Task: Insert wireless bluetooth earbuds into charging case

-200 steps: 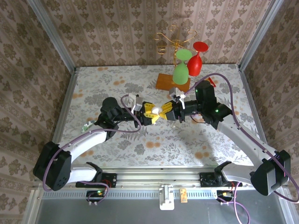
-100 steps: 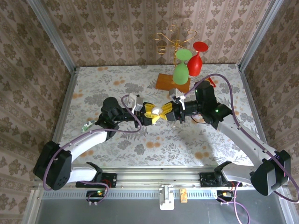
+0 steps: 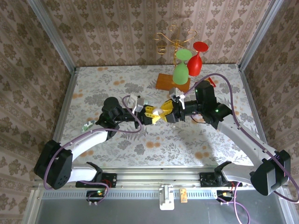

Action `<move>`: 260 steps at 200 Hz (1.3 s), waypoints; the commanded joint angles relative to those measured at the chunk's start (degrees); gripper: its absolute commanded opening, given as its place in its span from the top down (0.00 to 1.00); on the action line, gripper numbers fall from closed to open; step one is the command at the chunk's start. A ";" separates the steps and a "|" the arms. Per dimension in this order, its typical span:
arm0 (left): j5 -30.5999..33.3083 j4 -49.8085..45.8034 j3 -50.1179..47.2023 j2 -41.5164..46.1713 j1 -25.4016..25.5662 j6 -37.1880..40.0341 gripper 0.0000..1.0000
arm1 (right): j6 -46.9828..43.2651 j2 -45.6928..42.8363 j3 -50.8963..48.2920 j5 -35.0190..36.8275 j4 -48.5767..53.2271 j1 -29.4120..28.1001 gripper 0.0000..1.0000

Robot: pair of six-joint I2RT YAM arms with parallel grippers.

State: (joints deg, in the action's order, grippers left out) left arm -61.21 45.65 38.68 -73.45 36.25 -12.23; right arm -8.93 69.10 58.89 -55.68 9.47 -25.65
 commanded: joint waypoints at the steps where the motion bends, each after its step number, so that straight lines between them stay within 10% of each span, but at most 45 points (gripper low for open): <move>1: -0.80 0.45 0.35 0.48 0.73 4.85 0.88 | 4.53 -0.28 0.62 3.64 -4.05 -0.10 0.56; 82: 0.41 -3.03 -1.56 2.43 1.35 13.15 0.90 | 10.16 0.11 0.71 11.90 -7.72 0.20 0.47; 146: 9.73 -7.41 -4.66 3.49 1.16 28.69 0.99 | 12.41 -4.47 -2.36 8.11 -11.40 0.25 0.18; 208: 16.13 -4.32 -7.38 0.81 1.18 36.14 0.97 | 27.12 -9.70 -7.79 35.74 -7.11 3.25 0.00; 260: 17.79 3.65 -11.23 -0.38 0.53 33.13 0.98 | 30.19 -2.84 -8.33 42.31 7.00 3.83 0.01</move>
State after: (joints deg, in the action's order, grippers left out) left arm -44.42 43.64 28.91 -73.56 37.10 20.86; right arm 17.19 63.40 52.01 -20.53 8.12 -21.54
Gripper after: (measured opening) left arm 0.202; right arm 0.994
